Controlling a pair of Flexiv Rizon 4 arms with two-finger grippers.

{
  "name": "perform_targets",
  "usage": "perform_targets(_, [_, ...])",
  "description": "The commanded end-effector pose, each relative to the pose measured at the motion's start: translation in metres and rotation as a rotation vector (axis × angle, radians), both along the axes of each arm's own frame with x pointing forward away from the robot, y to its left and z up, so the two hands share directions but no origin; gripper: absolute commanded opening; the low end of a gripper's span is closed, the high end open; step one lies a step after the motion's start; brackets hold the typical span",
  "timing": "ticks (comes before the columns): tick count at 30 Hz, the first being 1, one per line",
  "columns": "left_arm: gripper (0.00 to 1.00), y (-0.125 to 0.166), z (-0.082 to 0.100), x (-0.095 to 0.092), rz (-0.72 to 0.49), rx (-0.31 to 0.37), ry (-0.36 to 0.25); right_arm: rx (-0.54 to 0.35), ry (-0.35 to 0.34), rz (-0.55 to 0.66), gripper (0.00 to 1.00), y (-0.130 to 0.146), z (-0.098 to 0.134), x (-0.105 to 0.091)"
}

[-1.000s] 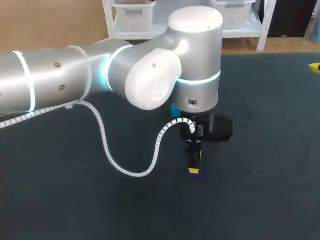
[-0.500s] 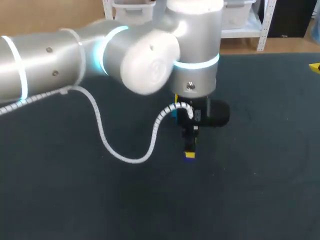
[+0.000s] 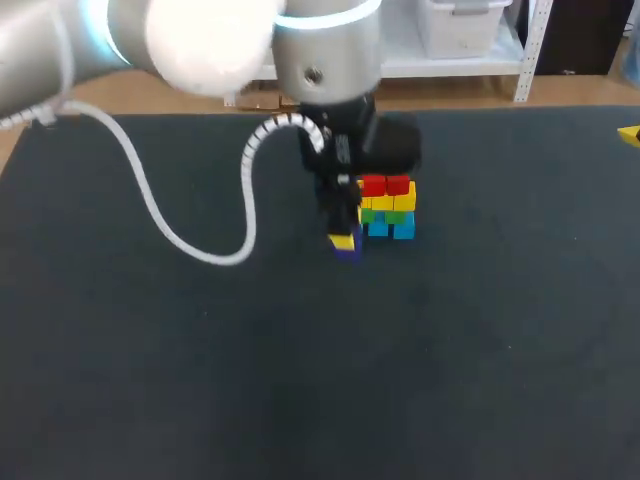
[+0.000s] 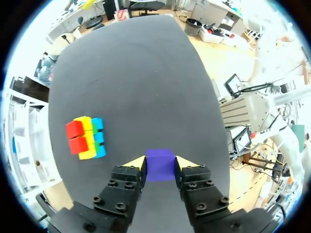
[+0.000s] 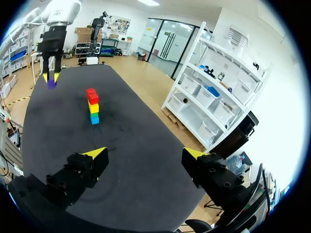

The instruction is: Place the blue cubes, place green cubes on the blue cubes, place the yellow cubes on the green cubes, then place the red cubes on the yellow cubes, and place purple cube on the red cubes.

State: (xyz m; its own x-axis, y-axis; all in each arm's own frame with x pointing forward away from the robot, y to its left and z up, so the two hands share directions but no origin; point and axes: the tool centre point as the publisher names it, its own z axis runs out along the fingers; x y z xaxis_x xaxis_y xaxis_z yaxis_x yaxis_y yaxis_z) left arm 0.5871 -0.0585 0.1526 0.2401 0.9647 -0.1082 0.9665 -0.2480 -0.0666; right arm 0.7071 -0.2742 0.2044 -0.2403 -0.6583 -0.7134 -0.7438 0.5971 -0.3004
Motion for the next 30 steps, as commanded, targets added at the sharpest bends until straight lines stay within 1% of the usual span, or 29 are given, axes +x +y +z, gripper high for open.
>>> perform_targets(1, [0.01, -0.003, 0.023, 0.017, 0.008, 0.038, -0.024, -0.001, -0.002, -0.002, 1.0, 0.0, 0.0, -0.001])
perform_targets(6, [0.0, -0.009, 0.032, 0.039, -0.007, 0.069, -0.052, -0.001, -0.002, -0.002, 1.0, 0.0, 0.0, -0.001])
perform_targets(11, [0.0, -0.018, 0.035, 0.057, -0.035, 0.074, -0.062, -0.001, -0.002, -0.002, 1.0, 0.0, 0.0, -0.001])
perform_targets(19, [0.0, -0.029, 0.023, 0.088, -0.053, 0.06, -0.046, -0.001, -0.002, -0.002, 1.0, 0.0, 0.0, -0.001])
perform_targets(26, [0.0, -0.033, 0.018, 0.107, -0.049, 0.046, -0.038, -0.001, -0.002, -0.002, 1.0, 0.0, 0.0, -0.001])
perform_targets(28, [0.0, -0.036, 0.018, 0.111, -0.055, 0.057, -0.038, -0.001, -0.002, -0.002, 1.0, 0.0, 0.0, -0.001])
perform_targets(30, [0.0, -0.04, 0.015, 0.115, -0.041, 0.09, -0.018, -0.001, -0.002, -0.002, 1.0, 0.0, 0.0, -0.001])
